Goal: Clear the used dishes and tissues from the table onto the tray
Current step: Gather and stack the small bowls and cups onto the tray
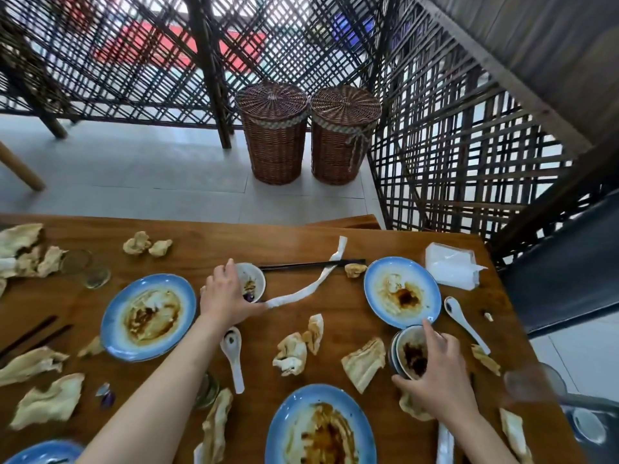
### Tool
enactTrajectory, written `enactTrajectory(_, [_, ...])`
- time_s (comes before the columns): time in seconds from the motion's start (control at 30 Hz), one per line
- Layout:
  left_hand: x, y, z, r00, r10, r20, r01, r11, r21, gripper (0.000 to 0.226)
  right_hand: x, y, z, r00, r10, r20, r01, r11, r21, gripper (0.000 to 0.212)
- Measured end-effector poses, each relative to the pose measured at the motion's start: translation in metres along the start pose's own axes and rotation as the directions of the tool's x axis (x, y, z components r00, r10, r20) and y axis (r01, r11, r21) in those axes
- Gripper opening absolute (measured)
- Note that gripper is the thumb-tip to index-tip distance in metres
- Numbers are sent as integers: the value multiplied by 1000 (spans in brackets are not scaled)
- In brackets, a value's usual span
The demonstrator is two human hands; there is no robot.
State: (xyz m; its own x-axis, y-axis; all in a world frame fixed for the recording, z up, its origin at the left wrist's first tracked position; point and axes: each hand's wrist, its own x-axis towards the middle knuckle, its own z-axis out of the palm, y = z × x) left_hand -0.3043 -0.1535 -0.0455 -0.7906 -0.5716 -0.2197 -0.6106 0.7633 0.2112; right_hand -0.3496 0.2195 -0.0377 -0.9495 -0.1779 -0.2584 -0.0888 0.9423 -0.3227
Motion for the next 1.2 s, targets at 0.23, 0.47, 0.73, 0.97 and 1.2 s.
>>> enactTrajectory(0.23, [0, 2, 0, 1000, -13, -7, 13, 999, -49, 118, -1, 1, -2, 1000, -16, 10, 16, 1000, -14, 125])
enactTrajectory(0.47, [-9, 3, -2, 998, 17, -66, -20, 999, -44, 114, -2, 4, 4, 997, -42, -67, 44, 999, 32, 117])
enactTrajectory(0.73, [-32, -12, -34, 987, 26, -161, -37, 997, -67, 115, 2, 2, 3, 994, -28, -104, 39, 993, 110, 112])
enactTrajectory(0.97, [-76, -36, -68, 973, -11, -229, -10, 996, -92, 112, -9, -30, -9, 977, -155, -147, 174, 977, 127, 112])
enactTrajectory(1.2, [-130, -84, -101, 952, -71, -297, 40, 993, -112, 109, -39, -90, -7, 914, -368, -171, 397, 899, 187, 113])
